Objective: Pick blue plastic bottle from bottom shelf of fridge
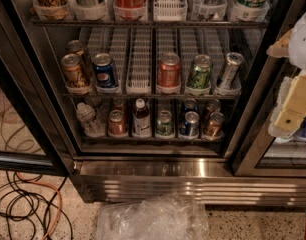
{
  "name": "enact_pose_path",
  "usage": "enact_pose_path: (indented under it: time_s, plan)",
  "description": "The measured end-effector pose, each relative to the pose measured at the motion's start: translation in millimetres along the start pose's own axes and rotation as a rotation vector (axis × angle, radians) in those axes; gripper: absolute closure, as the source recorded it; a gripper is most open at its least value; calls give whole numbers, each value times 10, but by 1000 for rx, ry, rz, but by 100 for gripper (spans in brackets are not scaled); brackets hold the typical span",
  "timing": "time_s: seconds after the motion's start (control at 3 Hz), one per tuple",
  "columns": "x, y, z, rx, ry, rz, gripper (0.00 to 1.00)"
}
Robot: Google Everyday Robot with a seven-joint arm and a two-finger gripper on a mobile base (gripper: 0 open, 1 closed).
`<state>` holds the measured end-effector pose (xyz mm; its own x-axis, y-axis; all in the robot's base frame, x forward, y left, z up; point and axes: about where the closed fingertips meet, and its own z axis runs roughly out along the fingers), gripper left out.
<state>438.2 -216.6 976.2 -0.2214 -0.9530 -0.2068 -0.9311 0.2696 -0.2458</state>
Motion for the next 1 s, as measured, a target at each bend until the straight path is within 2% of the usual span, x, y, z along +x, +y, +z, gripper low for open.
enact_pose_path:
  time_s: [0.33,0.67,1.0]
  plan:
    - [0,0,0,0,0,0,18]
    - [-13,-1,-36,22,-5,7,16]
    - [108,132,318,-17,-80,143,0]
